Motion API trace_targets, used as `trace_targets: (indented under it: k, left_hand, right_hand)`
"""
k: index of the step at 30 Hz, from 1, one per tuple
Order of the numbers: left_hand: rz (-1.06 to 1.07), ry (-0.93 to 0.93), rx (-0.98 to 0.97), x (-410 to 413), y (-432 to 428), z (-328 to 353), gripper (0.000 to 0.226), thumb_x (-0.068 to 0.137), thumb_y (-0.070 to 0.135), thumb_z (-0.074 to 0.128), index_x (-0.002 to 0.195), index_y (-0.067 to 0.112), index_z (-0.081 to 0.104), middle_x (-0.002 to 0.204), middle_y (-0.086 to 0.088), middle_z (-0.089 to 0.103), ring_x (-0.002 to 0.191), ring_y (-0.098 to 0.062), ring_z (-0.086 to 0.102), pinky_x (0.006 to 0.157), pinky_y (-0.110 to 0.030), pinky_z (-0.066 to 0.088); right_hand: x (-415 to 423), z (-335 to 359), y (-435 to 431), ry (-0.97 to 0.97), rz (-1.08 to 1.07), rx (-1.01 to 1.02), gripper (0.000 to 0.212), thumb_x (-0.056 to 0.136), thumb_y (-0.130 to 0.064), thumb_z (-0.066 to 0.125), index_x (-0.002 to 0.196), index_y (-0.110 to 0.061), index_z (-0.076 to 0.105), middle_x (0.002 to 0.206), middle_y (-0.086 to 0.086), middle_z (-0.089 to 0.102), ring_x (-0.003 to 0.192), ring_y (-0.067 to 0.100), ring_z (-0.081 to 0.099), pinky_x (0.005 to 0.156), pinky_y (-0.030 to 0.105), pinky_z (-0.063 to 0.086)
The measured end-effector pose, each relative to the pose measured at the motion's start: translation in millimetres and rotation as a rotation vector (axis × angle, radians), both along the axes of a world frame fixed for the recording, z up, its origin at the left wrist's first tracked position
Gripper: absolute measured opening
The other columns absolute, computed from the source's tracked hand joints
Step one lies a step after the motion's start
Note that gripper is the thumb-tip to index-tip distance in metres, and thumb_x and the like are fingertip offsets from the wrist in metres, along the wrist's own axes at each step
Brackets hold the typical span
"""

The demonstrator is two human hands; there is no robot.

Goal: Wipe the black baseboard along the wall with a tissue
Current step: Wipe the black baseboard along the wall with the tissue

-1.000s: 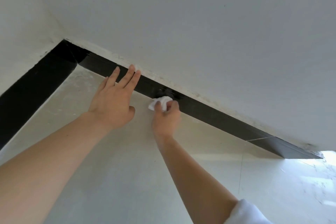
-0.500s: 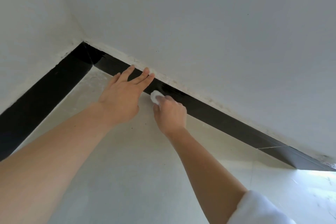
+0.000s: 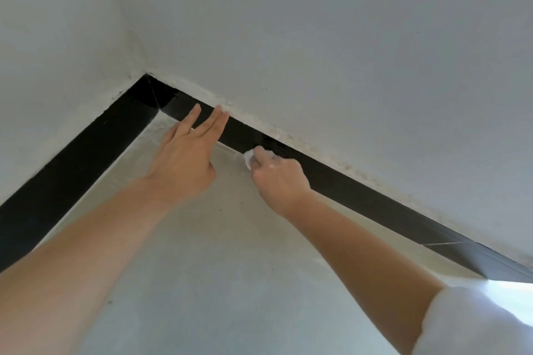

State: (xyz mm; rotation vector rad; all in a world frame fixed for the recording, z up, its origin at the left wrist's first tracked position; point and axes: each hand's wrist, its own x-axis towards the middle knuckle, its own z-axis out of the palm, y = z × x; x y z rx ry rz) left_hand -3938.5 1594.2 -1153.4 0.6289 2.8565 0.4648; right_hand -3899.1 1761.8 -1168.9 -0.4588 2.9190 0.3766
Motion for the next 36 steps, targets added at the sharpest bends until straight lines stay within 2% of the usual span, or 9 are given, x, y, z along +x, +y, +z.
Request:
trace_targets:
  k: [6, 9, 13, 15, 21, 26, 29, 31, 36]
  left_hand:
    - [0.007, -0.014, -0.001, 1, -1, 0, 0.088, 0.081, 0.001, 0.044, 0.15, 0.026, -0.003, 0.157, 0.011, -0.004, 0.145, -0.02, -0.008, 0.115, -0.045, 0.013]
    - [0.017, -0.049, -0.041, 2, 4, 2, 0.086, 0.082, 0.003, 0.044, 0.15, 0.026, -0.004, 0.157, 0.011, -0.007, 0.144, -0.021, -0.01, 0.115, -0.045, 0.013]
    - [0.045, -0.075, -0.057, 0, 7, 9, 0.082, 0.085, 0.007, 0.043, 0.15, 0.028, -0.004, 0.157, 0.014, -0.006, 0.144, -0.021, -0.011, 0.115, -0.044, 0.01]
    - [0.05, -0.069, -0.056, -2, 4, 10, 0.082, 0.084, 0.005, 0.042, 0.15, 0.029, -0.002, 0.156, 0.016, -0.004, 0.144, -0.02, -0.011, 0.115, -0.043, 0.009]
    - [0.056, -0.077, -0.07, 0, 4, 12, 0.085, 0.083, 0.006, 0.044, 0.15, 0.029, -0.005, 0.156, 0.017, -0.006, 0.143, -0.02, -0.012, 0.115, -0.044, 0.01]
    - [0.063, -0.103, -0.106, 6, 11, 9, 0.087, 0.083, 0.011, 0.046, 0.149, 0.025, -0.009, 0.156, 0.015, -0.014, 0.143, -0.023, -0.014, 0.115, -0.044, 0.012]
    - [0.072, -0.07, -0.133, 11, 17, 9, 0.087, 0.084, 0.013, 0.047, 0.15, 0.022, -0.008, 0.157, 0.01, -0.013, 0.143, -0.025, -0.012, 0.115, -0.044, 0.011]
    - [0.068, -0.056, -0.126, 14, 20, 10, 0.087, 0.084, 0.014, 0.047, 0.15, 0.021, -0.008, 0.157, 0.009, -0.011, 0.143, -0.025, -0.012, 0.115, -0.045, 0.011]
    - [0.016, -0.052, -0.177, 26, 24, 16, 0.084, 0.088, 0.019, 0.047, 0.149, 0.022, -0.01, 0.156, 0.01, -0.015, 0.143, -0.024, -0.014, 0.115, -0.043, 0.01]
  right_hand:
    - [32, -3, -12, -0.196, -0.017, -0.016, 0.026, 0.087, -0.01, 0.056, 0.113, -0.008, 0.06, 0.122, 0.01, 0.049, 0.09, 0.027, 0.063, 0.058, 0.029, 0.032]
    - [26, 2, -26, -0.078, 0.066, 0.056, 0.022, 0.07, -0.015, 0.071, 0.092, -0.015, 0.07, 0.098, 0.002, 0.062, 0.069, 0.02, 0.064, 0.052, 0.026, 0.032]
    - [-16, -3, -39, 0.048, 0.183, 0.088, 0.026, 0.072, -0.006, 0.047, 0.068, -0.014, 0.072, 0.075, 0.004, 0.063, 0.049, 0.02, 0.055, 0.04, 0.023, 0.025]
    - [-32, -5, -39, 0.058, 0.175, 0.143, 0.01, 0.067, -0.012, 0.064, 0.063, -0.016, 0.073, 0.069, 0.002, 0.063, 0.041, 0.016, 0.051, 0.041, 0.021, 0.02]
    - [-4, 1, -24, -0.16, -0.027, 0.075, 0.036, 0.084, 0.003, 0.053, 0.119, -0.003, 0.06, 0.12, 0.017, 0.051, 0.101, 0.03, 0.057, 0.071, 0.034, 0.042]
    - [69, 14, 35, -0.079, -0.233, -0.042, 0.04, 0.078, 0.0, 0.059, 0.117, -0.007, 0.056, 0.113, 0.01, 0.051, 0.076, 0.025, 0.059, 0.046, 0.028, 0.023]
    - [97, 15, 77, 0.095, -0.359, 0.045, 0.044, 0.045, -0.006, 0.082, 0.087, -0.014, 0.071, 0.078, 0.003, 0.057, 0.039, 0.02, 0.023, 0.043, 0.019, -0.005]
    - [110, 8, 107, 0.165, -0.423, 0.019, 0.046, 0.045, -0.004, 0.084, 0.087, -0.017, 0.072, 0.077, 0.001, 0.059, 0.032, 0.019, 0.026, 0.039, 0.016, 0.004]
    - [135, 5, 131, -0.087, -0.729, -0.02, 0.039, 0.087, -0.001, 0.048, 0.123, -0.016, 0.054, 0.125, 0.004, 0.047, 0.082, 0.027, 0.061, 0.057, 0.028, 0.033]
